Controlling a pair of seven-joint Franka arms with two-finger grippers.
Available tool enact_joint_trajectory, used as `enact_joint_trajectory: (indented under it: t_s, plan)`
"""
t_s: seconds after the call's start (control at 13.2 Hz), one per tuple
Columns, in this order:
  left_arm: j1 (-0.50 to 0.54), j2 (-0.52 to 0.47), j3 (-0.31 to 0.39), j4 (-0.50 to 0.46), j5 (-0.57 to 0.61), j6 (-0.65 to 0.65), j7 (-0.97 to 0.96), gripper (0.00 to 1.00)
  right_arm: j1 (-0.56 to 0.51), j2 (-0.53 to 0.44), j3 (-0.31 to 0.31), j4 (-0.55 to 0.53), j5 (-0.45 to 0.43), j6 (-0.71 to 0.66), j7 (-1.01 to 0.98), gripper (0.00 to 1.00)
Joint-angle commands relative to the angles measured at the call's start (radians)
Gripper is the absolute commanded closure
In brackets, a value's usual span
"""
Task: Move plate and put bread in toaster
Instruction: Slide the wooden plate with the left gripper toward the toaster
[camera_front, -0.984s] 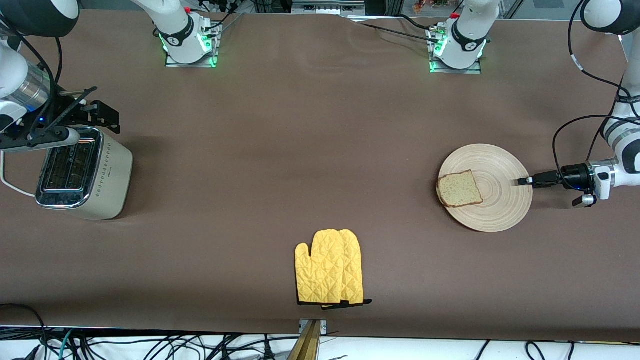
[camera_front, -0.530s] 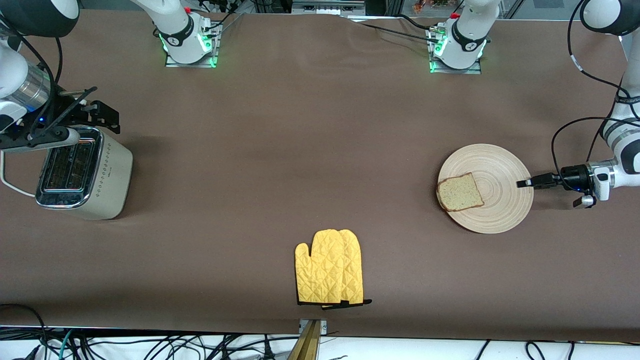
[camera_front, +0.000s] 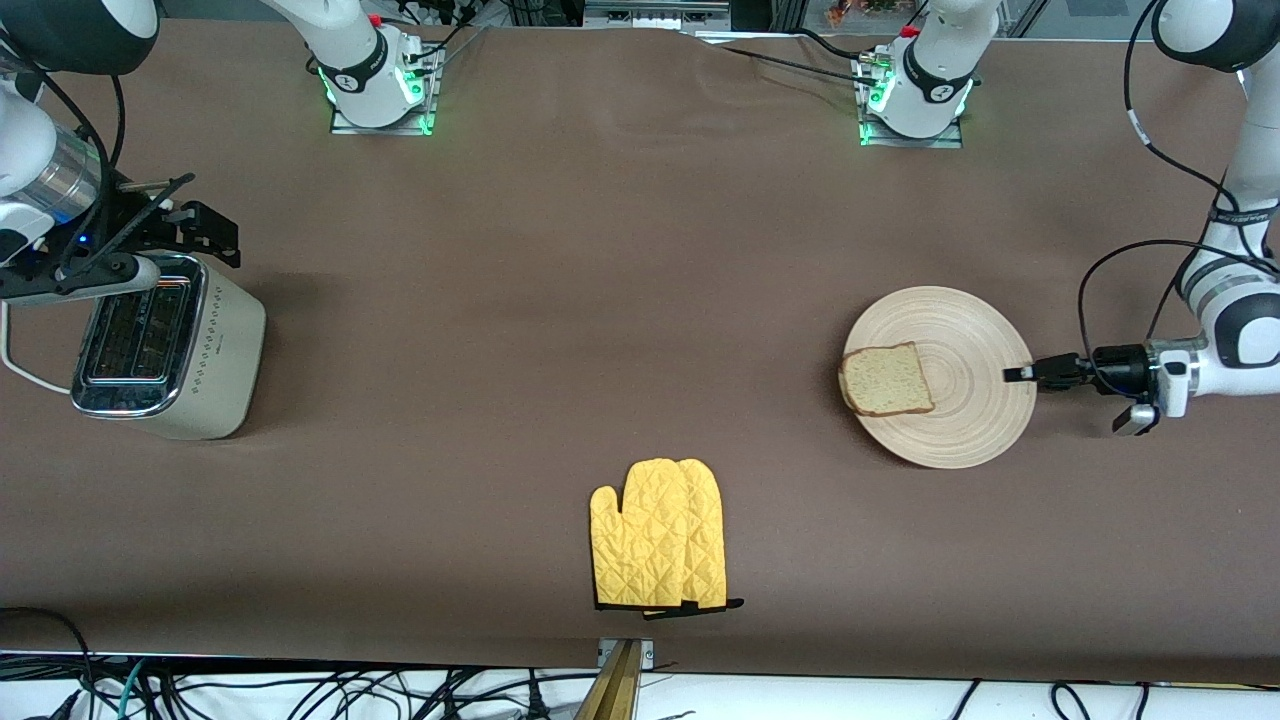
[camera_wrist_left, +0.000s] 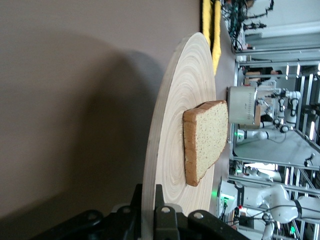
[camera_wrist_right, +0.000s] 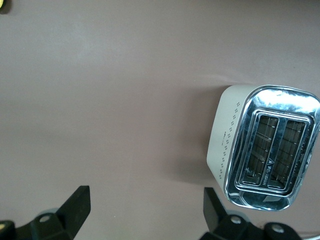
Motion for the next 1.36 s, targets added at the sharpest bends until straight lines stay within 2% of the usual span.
enact_joint_trajectory:
  t_s: [0.0, 0.08, 0.23, 0.61, 0.76, 0.98, 1.21, 1.29]
  plan:
    - [-0.099, 0.000, -0.017, 0.016, -0.003, -0.037, 0.006, 1.00, -0.004, -0.018, 0.003, -0.016, 0.008, 0.007, -0.014, 0.00]
    - [-0.144, 0.001, -0.017, 0.018, -0.020, -0.030, 0.006, 1.00, -0.004, -0.018, 0.003, -0.018, 0.008, 0.007, -0.014, 0.00]
    - [-0.243, 0.006, -0.012, 0.009, -0.124, -0.016, 0.005, 1.00, -0.004, -0.018, 0.003, -0.018, 0.008, 0.007, -0.014, 0.00]
    - [-0.432, 0.006, -0.015, -0.050, -0.216, 0.145, 0.000, 1.00, -0.004, -0.017, 0.003, -0.020, 0.001, 0.012, -0.014, 0.00]
    - [-0.518, 0.006, -0.015, -0.053, -0.267, 0.161, 0.000, 1.00, -0.006, -0.017, 0.003, -0.019, 0.001, 0.012, -0.014, 0.00]
    - [-0.632, 0.021, -0.015, -0.053, -0.339, 0.278, 0.000, 1.00, -0.009, -0.009, 0.003, -0.013, 0.001, 0.012, -0.013, 0.00]
    - [-0.658, 0.030, -0.015, -0.065, -0.357, 0.329, 0.000, 1.00, -0.009, 0.016, 0.008, -0.009, 0.007, 0.025, -0.002, 0.00]
    - [-0.658, 0.030, -0.015, -0.067, -0.362, 0.328, 0.000, 0.92, -0.009, 0.017, 0.009, -0.007, 0.008, 0.029, 0.001, 0.00]
